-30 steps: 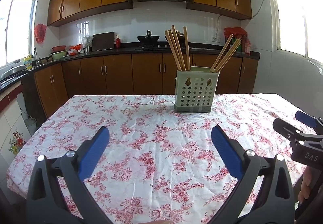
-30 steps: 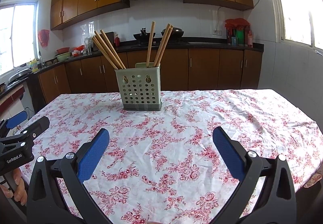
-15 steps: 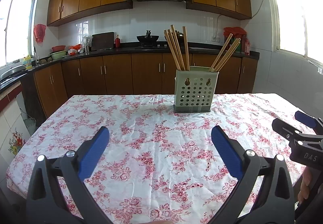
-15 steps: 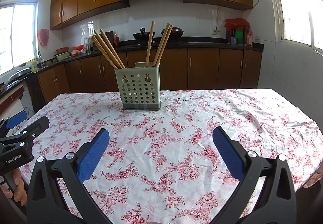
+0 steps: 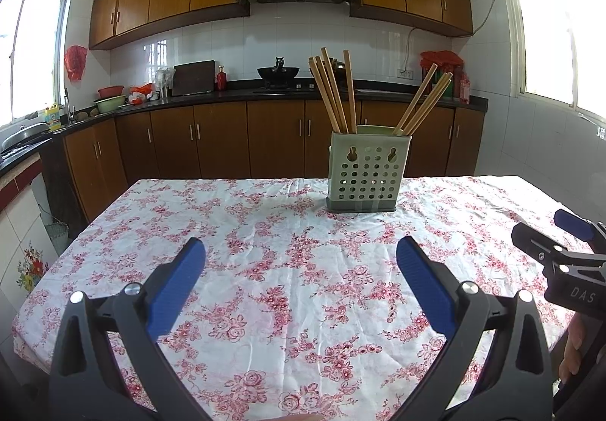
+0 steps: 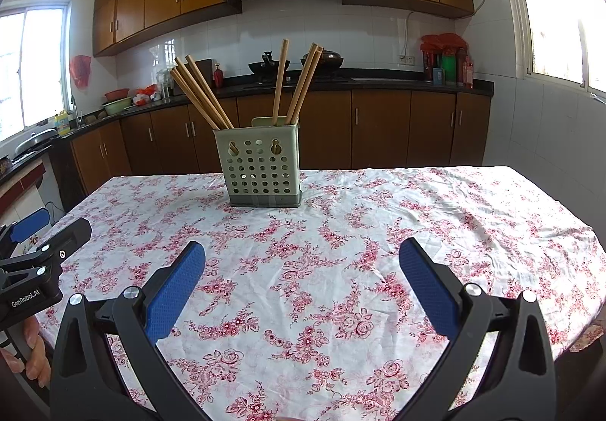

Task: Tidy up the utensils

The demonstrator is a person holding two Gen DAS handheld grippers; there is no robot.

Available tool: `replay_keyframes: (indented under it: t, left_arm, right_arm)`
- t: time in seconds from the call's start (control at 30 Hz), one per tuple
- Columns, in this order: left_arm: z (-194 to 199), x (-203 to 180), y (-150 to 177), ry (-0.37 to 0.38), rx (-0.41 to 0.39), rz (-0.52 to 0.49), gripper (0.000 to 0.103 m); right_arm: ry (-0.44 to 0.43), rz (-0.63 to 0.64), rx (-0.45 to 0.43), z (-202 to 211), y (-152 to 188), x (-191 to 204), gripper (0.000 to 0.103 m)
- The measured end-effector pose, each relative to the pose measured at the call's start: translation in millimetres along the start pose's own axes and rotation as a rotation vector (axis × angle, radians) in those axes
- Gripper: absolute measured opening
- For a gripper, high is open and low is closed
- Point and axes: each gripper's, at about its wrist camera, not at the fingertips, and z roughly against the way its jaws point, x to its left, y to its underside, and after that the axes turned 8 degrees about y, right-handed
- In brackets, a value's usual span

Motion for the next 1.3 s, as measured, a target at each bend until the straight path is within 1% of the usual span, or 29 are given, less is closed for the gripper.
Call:
replay_keyframes:
  t: [1.3]
  left_arm:
    - [-1.6, -2.6, -1.3, -0.002, 0.005, -0.005, 0.099]
  right_arm:
    - [0.000, -0.003, 0.005, 0.3, 0.1, 0.1, 0.101]
